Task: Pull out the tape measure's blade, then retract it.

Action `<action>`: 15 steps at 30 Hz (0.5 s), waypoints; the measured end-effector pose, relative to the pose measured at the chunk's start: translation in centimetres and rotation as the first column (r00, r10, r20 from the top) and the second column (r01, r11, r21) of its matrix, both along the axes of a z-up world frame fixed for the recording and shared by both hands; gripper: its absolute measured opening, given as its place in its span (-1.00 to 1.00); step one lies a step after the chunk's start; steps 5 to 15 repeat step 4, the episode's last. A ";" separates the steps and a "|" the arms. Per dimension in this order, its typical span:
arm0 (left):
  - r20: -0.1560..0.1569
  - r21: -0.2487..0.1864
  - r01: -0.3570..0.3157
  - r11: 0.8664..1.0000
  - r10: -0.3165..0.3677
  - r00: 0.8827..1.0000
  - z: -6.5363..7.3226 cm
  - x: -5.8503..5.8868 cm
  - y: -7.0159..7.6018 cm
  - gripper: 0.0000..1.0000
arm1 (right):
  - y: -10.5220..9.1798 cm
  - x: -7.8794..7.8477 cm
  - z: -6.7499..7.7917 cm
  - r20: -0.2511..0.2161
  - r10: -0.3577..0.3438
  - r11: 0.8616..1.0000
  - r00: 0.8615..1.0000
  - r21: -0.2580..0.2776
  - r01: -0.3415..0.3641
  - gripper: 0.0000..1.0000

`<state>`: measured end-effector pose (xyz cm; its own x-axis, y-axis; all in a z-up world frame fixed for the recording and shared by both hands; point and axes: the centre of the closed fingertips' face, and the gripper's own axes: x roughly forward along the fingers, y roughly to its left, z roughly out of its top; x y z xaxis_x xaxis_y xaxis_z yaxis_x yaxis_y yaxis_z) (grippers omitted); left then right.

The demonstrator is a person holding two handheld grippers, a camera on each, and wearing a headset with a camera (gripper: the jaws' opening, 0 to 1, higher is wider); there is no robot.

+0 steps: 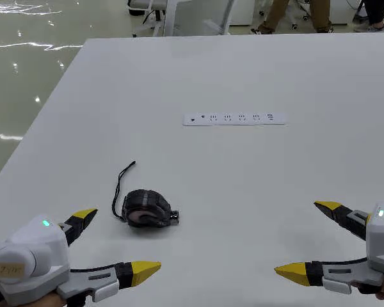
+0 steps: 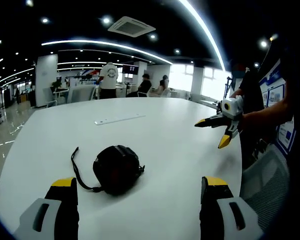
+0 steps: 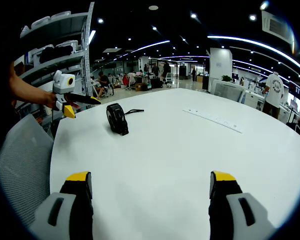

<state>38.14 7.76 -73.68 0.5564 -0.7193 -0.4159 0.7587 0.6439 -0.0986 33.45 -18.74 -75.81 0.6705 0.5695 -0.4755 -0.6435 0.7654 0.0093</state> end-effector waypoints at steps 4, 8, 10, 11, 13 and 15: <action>0.001 -0.001 0.003 1.000 -0.003 1.000 0.1 0.0 -0.1 1.00 | 0.0 0.1 0.0 0.002 -0.001 1.000 1.000 0.001 0.001 0.99; 0.001 -0.001 0.003 1.000 -0.003 1.000 0.1 0.0 -0.1 1.00 | 0.0 0.1 0.0 0.002 -0.001 1.000 1.000 0.001 0.001 0.99; 0.001 -0.001 0.003 1.000 -0.003 1.000 0.1 0.0 -0.1 1.00 | 0.0 0.1 0.0 0.002 -0.001 1.000 1.000 0.001 0.001 0.99; 0.001 -0.001 0.003 1.000 -0.003 1.000 0.1 0.0 -0.1 1.00 | 0.0 0.1 0.0 0.002 -0.001 1.000 1.000 0.001 0.001 0.99; 0.001 -0.001 0.003 1.000 -0.003 1.000 0.1 0.0 -0.1 1.00 | 0.0 0.1 0.0 0.002 -0.001 1.000 1.000 0.001 0.001 0.99; 0.001 -0.001 0.003 1.000 -0.003 1.000 0.1 0.0 -0.1 1.00 | 0.0 0.1 0.0 0.002 -0.001 1.000 1.000 0.001 0.001 0.99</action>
